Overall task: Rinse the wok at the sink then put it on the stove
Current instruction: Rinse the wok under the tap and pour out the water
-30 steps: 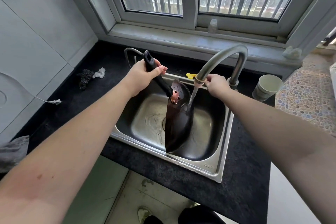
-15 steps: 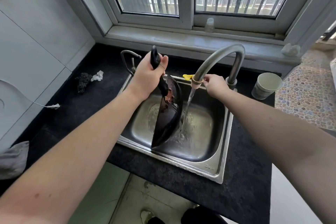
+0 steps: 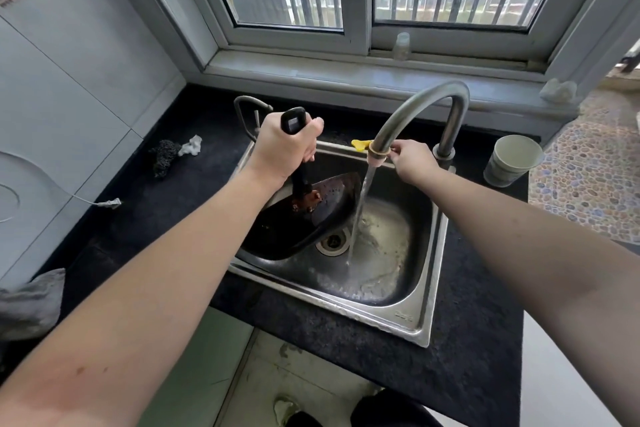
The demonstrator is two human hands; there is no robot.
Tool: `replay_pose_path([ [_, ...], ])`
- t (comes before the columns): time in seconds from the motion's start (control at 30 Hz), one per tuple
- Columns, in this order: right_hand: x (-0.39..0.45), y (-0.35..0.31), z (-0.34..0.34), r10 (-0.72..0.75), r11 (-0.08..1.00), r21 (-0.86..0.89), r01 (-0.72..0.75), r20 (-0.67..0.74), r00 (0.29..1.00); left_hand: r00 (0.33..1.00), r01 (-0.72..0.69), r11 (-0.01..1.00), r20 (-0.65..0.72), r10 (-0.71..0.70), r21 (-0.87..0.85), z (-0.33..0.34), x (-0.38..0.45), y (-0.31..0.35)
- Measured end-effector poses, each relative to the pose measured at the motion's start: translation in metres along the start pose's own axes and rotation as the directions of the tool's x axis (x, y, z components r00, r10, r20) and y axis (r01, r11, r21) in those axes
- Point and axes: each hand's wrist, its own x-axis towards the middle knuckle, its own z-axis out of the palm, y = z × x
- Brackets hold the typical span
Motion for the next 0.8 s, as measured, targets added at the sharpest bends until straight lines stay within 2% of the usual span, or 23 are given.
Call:
replay_pose_path([
  [0.17,0.000,-0.001,0.001,0.005,1.000,0.009,-0.005,-0.005,1.000,0.999,0.037,0.999,0.033,-0.036,-0.014,0.013,-0.008,-0.001],
  [0.5,0.001,0.000,0.001,0.021,0.999,0.034,-0.021,0.011,1.000,0.989,0.146,0.989,0.003,-0.146,-0.029,0.034,-0.022,-0.022],
  [0.8,0.002,0.001,0.002,0.013,1.000,0.018,-0.013,0.017,1.000,0.979,0.196,0.979,0.064,-0.193,-0.048,0.040,-0.021,-0.020],
])
